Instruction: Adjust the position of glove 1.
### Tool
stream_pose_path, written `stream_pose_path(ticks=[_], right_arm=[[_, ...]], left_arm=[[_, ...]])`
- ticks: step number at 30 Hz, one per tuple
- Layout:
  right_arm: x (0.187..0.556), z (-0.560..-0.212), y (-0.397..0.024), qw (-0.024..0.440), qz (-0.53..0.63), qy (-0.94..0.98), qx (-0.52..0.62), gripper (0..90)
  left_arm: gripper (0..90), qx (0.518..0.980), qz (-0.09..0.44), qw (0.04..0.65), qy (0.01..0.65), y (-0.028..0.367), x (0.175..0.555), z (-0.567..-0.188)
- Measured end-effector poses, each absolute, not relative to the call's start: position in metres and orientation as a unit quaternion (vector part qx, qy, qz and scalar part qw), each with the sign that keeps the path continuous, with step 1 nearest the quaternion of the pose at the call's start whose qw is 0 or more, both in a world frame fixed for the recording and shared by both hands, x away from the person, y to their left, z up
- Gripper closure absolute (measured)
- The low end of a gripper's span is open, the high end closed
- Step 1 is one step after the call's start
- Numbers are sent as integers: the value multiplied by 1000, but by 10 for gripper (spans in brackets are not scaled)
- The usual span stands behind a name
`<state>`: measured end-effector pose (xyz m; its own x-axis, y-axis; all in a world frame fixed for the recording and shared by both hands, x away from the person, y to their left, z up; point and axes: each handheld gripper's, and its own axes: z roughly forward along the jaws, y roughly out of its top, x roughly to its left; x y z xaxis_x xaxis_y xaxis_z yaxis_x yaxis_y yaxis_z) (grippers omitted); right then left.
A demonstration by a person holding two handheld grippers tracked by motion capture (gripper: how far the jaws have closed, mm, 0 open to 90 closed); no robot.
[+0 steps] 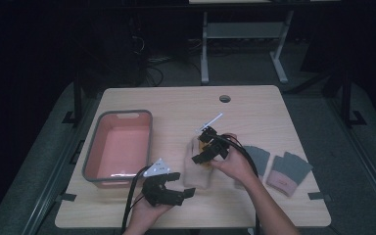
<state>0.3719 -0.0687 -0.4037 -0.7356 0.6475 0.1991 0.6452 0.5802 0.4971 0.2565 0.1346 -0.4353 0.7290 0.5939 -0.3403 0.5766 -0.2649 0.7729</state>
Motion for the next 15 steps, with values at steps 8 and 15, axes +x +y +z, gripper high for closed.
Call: stream_pose_path(ticks=[8,15], right_arm=[[359,-409,-101,-17,313,859,406,353],[348,-421,-116,-27,337,832,440,362]], left_arm=[[187,789,-8,462,405,127,277,-441],[227,771,-7,460,440,125,287,-447]])
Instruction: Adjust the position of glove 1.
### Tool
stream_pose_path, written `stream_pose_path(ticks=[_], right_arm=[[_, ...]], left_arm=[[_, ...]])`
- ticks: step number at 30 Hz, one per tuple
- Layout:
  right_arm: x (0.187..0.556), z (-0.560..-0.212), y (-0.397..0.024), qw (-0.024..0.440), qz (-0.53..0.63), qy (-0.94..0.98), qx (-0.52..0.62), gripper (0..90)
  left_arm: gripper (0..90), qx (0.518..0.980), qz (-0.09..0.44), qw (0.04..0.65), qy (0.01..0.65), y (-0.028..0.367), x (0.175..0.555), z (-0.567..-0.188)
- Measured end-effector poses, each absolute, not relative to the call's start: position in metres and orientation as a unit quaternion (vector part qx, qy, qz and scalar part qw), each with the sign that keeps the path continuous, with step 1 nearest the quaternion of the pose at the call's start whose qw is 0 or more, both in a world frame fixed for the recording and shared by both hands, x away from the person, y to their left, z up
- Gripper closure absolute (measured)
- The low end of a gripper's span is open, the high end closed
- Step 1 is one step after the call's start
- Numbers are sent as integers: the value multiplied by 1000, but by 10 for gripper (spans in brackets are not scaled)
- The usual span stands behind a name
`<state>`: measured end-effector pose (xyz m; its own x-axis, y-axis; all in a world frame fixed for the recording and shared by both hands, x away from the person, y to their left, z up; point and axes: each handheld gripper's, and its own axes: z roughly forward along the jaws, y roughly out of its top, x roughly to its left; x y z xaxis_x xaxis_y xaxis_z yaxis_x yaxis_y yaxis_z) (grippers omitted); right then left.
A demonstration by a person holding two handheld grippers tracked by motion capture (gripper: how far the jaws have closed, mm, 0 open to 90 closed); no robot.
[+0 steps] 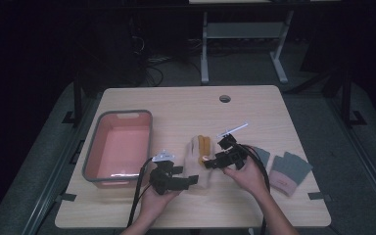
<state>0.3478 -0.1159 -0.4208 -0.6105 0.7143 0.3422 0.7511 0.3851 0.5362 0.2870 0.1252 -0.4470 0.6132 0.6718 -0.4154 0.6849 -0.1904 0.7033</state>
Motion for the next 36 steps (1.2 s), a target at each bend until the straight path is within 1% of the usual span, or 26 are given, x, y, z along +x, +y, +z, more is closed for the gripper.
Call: stream_pose_path(ticks=[2,4,7,10,12,17,20,25,29,31,36], right_arm=[[344,-424,-117,30,-346,-826,-443,370],[341,-427,-118,29,-353,-821,-448,381],[338,-431,-118,40,-358,-810,-462,397],[338,-435,-119,46,-356,-799,-483,423],[338,-440,-120,51,-351,-794,-494,433],[339,-449,-119,73,-356,-781,-508,438],[339,-453,-117,75,-360,-774,-515,438],[341,-459,-116,88,-364,-763,-527,431],[342,-462,-116,96,-374,-750,-538,431],[342,-463,-116,92,-377,-750,-536,435],[342,-464,-113,96,-381,-745,-539,474]], left_arm=[[242,772,-7,454,446,124,288,-450],[278,776,-2,442,451,122,290,-453],[321,775,-2,436,458,121,292,-455],[343,772,-11,427,471,120,295,-460],[348,776,-8,423,468,119,295,-462],[388,775,-16,417,475,119,297,-464],[443,776,-25,416,474,119,298,-465],[503,774,-40,415,477,121,301,-466],[519,774,-54,415,476,123,304,-468],[530,774,-58,415,475,123,305,-468],[557,778,-62,411,471,123,306,-468]])
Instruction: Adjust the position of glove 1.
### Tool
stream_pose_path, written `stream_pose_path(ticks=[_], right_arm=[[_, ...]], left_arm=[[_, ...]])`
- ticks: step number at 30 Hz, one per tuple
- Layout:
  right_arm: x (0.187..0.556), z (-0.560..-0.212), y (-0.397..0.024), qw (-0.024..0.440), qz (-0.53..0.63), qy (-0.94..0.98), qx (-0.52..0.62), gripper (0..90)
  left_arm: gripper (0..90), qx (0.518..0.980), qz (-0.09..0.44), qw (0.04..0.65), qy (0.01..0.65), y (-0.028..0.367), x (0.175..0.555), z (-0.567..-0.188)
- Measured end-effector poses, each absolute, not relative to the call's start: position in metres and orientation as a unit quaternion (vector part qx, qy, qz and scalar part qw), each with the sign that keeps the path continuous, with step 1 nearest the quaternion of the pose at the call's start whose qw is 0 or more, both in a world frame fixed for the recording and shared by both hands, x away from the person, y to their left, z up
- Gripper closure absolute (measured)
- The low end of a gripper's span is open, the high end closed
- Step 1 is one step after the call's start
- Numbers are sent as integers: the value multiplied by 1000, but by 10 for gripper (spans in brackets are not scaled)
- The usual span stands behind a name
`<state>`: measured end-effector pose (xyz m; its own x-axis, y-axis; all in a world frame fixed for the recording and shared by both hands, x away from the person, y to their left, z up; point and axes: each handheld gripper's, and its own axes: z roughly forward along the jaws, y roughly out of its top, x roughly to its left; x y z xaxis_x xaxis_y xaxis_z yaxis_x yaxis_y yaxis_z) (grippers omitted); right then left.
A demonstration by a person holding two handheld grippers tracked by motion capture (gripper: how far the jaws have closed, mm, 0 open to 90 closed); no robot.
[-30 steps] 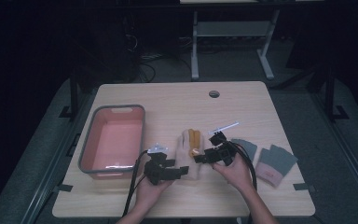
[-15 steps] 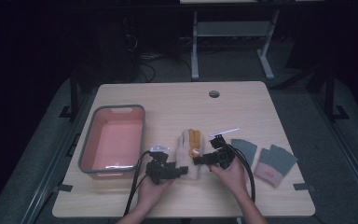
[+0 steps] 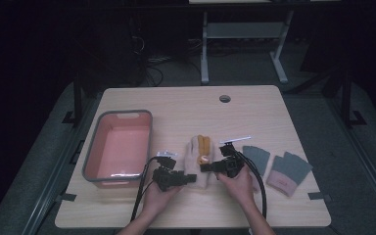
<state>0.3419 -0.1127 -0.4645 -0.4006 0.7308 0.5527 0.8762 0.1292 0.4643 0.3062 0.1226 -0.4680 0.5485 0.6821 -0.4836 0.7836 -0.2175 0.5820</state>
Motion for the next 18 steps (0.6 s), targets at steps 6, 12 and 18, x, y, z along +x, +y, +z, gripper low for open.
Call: stream_pose_path(ticks=[6,12,18], right_arm=[[341,-467,-108,97,-385,-739,-544,567],[342,-471,-107,116,-390,-732,-546,674],[341,-471,-105,122,-385,-729,-553,734]], left_arm=[[577,780,-63,410,469,121,307,-468],[582,779,-64,413,468,122,307,-469],[596,777,-72,415,469,122,309,-470]])
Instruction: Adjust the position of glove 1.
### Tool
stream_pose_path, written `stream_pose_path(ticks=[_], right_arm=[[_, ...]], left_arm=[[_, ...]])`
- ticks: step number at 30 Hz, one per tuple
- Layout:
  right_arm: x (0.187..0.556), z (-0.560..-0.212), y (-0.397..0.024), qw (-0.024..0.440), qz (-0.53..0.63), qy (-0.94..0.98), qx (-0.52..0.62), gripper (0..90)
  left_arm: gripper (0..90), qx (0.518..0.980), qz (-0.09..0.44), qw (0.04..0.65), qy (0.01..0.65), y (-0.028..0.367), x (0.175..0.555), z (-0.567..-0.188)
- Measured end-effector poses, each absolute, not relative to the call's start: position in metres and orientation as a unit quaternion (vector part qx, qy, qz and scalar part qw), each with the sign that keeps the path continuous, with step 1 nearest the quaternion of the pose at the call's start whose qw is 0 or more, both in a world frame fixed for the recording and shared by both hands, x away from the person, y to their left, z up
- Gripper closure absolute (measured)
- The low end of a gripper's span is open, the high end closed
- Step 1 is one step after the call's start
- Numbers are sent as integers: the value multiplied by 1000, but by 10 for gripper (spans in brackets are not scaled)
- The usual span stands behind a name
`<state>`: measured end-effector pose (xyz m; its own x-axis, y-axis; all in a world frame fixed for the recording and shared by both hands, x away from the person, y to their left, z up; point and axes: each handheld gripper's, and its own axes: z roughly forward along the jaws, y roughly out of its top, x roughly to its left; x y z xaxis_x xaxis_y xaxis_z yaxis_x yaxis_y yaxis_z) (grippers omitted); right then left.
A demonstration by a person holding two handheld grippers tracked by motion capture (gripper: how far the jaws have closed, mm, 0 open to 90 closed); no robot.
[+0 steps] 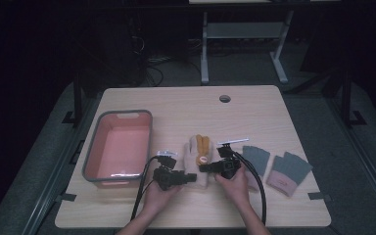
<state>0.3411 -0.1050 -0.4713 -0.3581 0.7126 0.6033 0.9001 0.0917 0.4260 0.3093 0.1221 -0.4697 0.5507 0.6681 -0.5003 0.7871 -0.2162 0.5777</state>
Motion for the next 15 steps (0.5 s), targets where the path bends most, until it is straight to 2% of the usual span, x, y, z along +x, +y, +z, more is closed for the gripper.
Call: stream_pose_path(ticks=[5,15], right_arm=[[342,-476,-108,136,-398,-716,-557,758],[341,-474,-108,137,-395,-713,-562,796]], left_arm=[[614,770,-82,420,473,123,312,-471],[647,767,-88,424,473,123,312,-472]])
